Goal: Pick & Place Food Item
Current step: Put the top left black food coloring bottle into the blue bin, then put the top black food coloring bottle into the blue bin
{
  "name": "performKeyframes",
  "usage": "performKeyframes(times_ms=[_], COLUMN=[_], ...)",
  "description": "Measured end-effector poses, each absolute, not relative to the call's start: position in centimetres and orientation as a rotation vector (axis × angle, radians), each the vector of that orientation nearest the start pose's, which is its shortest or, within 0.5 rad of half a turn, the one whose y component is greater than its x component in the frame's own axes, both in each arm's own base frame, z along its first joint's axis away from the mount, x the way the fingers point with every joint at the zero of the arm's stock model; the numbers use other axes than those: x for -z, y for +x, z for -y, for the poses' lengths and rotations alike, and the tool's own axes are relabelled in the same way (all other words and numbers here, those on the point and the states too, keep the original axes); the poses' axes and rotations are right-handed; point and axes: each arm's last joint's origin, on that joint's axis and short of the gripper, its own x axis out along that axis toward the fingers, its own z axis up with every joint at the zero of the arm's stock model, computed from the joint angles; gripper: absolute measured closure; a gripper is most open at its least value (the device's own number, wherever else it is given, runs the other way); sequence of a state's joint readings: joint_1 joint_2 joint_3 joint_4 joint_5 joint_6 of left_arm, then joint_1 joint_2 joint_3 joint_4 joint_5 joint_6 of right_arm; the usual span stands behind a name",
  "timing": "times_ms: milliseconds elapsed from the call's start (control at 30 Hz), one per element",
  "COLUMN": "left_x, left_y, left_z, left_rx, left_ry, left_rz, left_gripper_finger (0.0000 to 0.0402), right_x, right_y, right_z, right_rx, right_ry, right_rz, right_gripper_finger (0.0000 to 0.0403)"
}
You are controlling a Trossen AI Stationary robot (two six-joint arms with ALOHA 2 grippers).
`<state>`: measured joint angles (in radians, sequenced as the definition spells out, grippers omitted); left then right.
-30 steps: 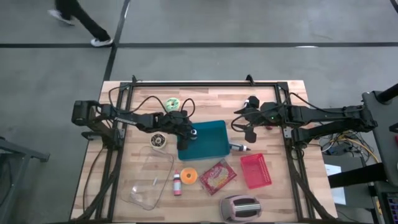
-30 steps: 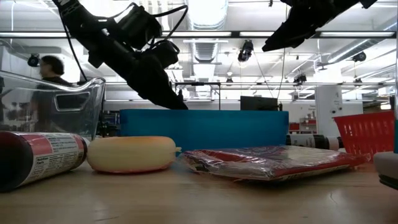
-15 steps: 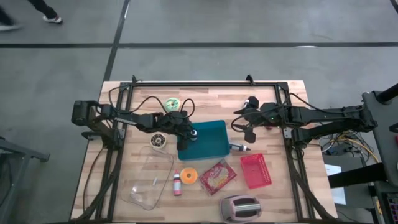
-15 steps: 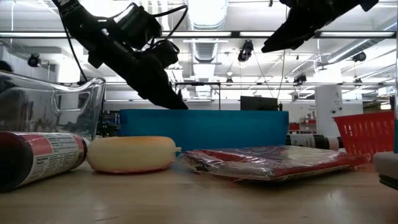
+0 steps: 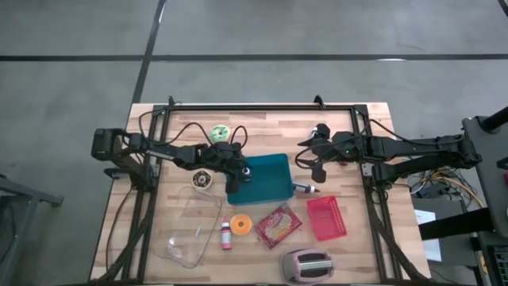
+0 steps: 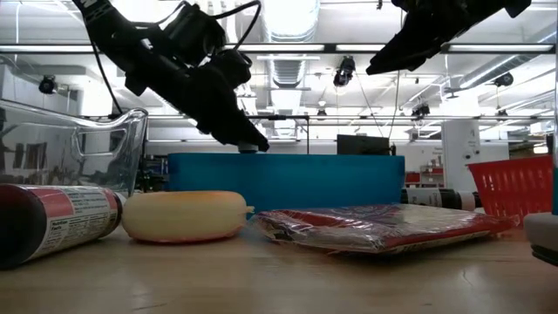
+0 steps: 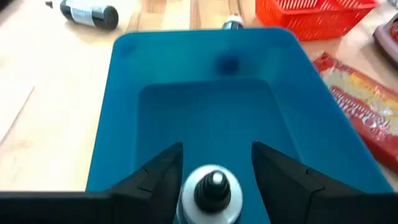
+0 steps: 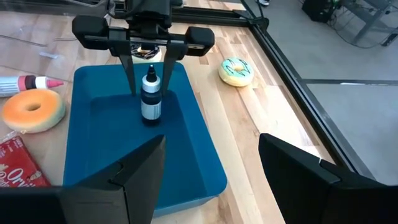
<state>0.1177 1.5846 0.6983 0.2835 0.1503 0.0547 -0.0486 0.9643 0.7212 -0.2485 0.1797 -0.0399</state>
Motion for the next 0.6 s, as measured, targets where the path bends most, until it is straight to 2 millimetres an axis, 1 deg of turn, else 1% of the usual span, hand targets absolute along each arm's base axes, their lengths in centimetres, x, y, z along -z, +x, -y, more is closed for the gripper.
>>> performKeyframes(times_ms=[167, 300, 367, 467, 600], left_x=[-16.2, -17.1, -17.9, -19.6, -22.0], left_y=[30.3, 30.0, 29.8, 29.2, 27.8], left_z=[-3.1, -3.1, -3.1, -3.1, -3.1], left_rx=[0.051, 0.058, 0.062, 0.039, -0.012], left_ry=[-0.017, 0.014, 0.036, 0.078, 0.150], left_rz=[-0.591, -0.563, -0.538, -0.477, -0.369], left_gripper_finger=[0.0205, 0.0205, 0.0205, 0.0205, 0.0204], right_x=[-27.4, -27.4, -27.4, -27.5, -27.8], right_y=[20.6, 20.6, 20.6, 20.6, 20.9], right_z=[1.5, 1.5, 1.5, 1.5, 1.5], right_rx=[0.212, 0.210, 0.208, 0.208, 0.207], right_ry=[-0.071, -0.074, -0.074, -0.079, -0.088], right_rz=[-0.496, -0.497, -0.496, -0.491, -0.433], right_gripper_finger=[0.0152, 0.0152, 0.0152, 0.0152, 0.0152])
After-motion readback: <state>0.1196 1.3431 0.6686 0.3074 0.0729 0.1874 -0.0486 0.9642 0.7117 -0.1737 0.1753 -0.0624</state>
